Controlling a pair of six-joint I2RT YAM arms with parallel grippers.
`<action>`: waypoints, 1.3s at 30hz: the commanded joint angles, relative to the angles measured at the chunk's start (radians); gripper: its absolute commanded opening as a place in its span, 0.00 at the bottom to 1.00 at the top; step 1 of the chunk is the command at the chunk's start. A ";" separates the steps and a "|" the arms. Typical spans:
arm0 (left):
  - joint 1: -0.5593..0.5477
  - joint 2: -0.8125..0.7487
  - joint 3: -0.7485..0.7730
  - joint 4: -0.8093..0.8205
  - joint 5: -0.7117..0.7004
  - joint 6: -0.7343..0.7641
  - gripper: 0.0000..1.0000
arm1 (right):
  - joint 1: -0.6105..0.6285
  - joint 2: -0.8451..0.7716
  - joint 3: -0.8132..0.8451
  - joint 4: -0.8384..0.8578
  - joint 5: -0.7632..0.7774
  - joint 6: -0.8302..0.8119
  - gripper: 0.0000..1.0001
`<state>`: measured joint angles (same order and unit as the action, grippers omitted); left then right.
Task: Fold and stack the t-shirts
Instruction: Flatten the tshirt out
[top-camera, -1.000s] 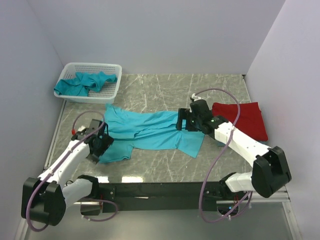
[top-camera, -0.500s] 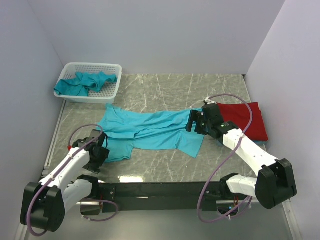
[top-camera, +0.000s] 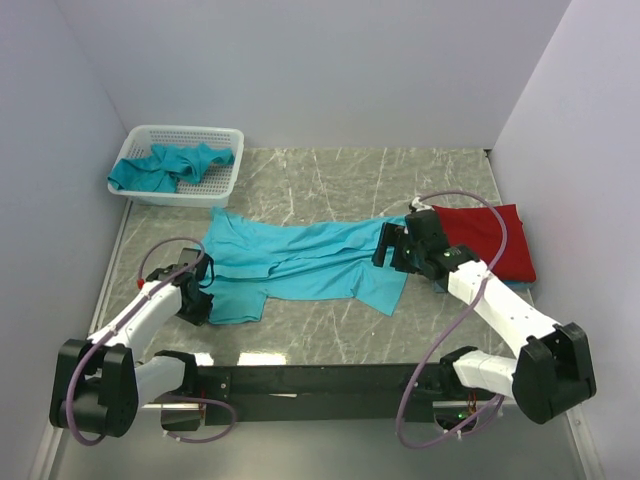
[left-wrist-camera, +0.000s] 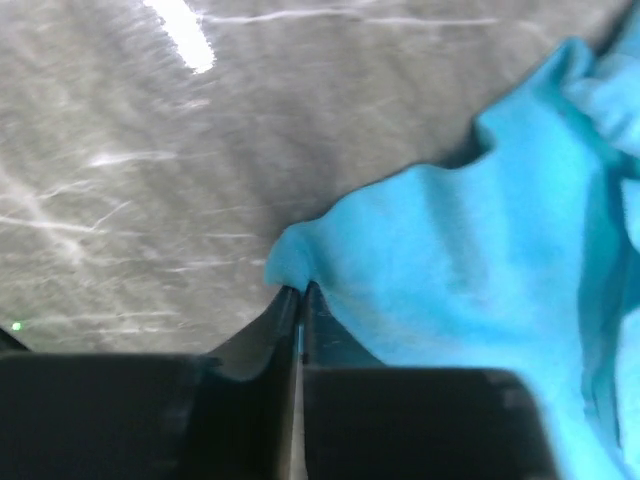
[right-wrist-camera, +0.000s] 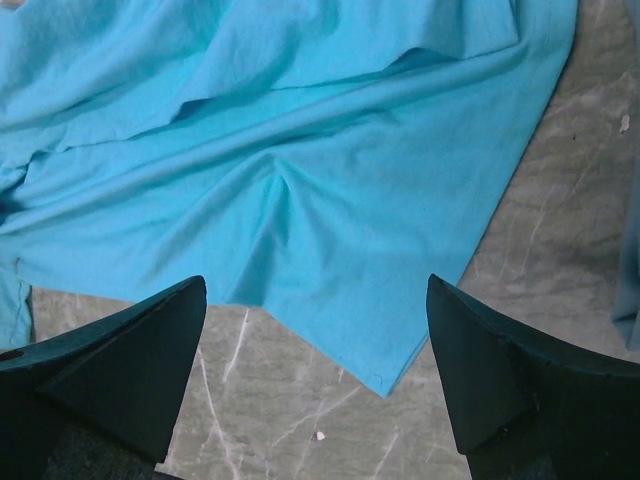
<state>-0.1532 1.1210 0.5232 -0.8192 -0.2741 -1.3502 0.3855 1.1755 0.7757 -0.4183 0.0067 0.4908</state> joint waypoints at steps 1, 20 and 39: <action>0.006 0.042 -0.045 0.103 -0.005 0.023 0.01 | -0.005 -0.056 -0.029 -0.036 -0.001 0.018 0.96; 0.007 -0.099 -0.042 0.226 0.004 0.207 0.01 | 0.185 -0.087 -0.182 -0.182 0.061 0.235 0.88; 0.006 -0.073 -0.028 0.239 -0.017 0.235 0.01 | 0.230 0.185 -0.144 -0.077 0.111 0.270 0.48</action>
<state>-0.1501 1.0447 0.4862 -0.6006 -0.2615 -1.1347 0.5980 1.3144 0.6254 -0.5137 0.0990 0.7326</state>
